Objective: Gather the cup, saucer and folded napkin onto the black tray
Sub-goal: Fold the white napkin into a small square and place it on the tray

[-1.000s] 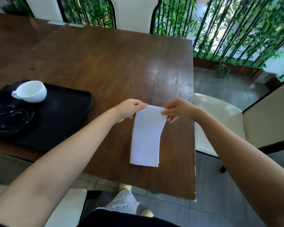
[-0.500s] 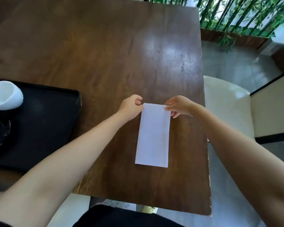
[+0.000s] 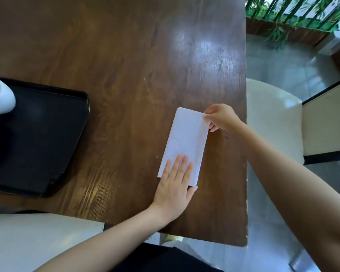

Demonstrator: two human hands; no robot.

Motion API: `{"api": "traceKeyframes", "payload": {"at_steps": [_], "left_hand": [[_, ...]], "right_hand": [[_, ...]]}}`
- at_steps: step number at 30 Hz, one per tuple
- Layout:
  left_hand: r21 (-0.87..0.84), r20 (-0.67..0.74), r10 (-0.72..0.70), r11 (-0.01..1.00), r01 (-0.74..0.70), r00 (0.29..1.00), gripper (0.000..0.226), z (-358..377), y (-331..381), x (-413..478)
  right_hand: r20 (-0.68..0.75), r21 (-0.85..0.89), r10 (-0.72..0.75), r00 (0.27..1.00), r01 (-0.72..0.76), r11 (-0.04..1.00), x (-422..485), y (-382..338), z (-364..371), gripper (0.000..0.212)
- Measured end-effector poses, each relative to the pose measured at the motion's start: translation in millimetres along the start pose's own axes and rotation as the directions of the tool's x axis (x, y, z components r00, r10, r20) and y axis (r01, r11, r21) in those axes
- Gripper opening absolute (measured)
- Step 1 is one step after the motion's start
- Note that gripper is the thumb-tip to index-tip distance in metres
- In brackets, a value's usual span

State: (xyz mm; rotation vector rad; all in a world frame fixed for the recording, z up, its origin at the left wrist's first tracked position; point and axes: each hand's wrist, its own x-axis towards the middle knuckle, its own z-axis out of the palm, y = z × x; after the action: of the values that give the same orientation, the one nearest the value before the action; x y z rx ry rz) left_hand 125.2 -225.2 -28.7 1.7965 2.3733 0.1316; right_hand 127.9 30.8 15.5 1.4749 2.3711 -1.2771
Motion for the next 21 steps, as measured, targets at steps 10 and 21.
{"api": "traceKeyframes", "payload": {"at_steps": [10,21], "left_hand": [[-0.012,-0.033,-0.015,1.000,0.015,0.999,0.051,-24.6,-42.0,4.0],[0.023,-0.035,-0.240,0.970,0.241,0.970,0.063,5.8,18.3,34.6]], "right_hand": [[-0.200,-0.022,0.132,0.971,-0.139,0.990,-53.3,53.2,-5.6,0.031],[-0.026,0.117,0.270,0.963,-0.265,0.957,-86.7,70.1,3.7,0.025]]}}
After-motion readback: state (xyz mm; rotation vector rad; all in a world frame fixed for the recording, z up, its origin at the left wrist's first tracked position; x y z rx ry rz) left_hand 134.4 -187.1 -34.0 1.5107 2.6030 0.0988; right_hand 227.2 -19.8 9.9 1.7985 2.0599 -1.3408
